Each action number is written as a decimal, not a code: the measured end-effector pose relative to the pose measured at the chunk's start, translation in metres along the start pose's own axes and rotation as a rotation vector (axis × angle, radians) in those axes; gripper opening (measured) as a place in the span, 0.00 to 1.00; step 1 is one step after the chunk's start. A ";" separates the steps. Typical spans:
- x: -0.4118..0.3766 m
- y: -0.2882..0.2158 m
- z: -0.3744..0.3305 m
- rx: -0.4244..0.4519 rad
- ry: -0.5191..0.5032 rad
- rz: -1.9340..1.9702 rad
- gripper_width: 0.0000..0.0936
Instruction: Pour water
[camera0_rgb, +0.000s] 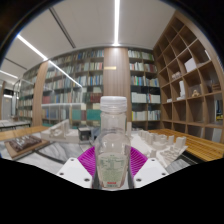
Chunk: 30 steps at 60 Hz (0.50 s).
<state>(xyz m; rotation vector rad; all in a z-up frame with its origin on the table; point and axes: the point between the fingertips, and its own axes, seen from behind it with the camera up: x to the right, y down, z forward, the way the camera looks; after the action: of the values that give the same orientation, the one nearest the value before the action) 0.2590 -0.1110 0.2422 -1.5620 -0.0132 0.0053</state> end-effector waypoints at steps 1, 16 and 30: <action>0.005 0.006 0.001 -0.025 0.007 -0.015 0.43; 0.039 0.167 0.012 -0.306 0.062 -0.034 0.44; 0.044 0.164 0.002 -0.250 0.074 -0.013 0.61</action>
<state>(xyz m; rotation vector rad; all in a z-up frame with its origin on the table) 0.3035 -0.1069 0.0788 -1.8115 0.0357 -0.0666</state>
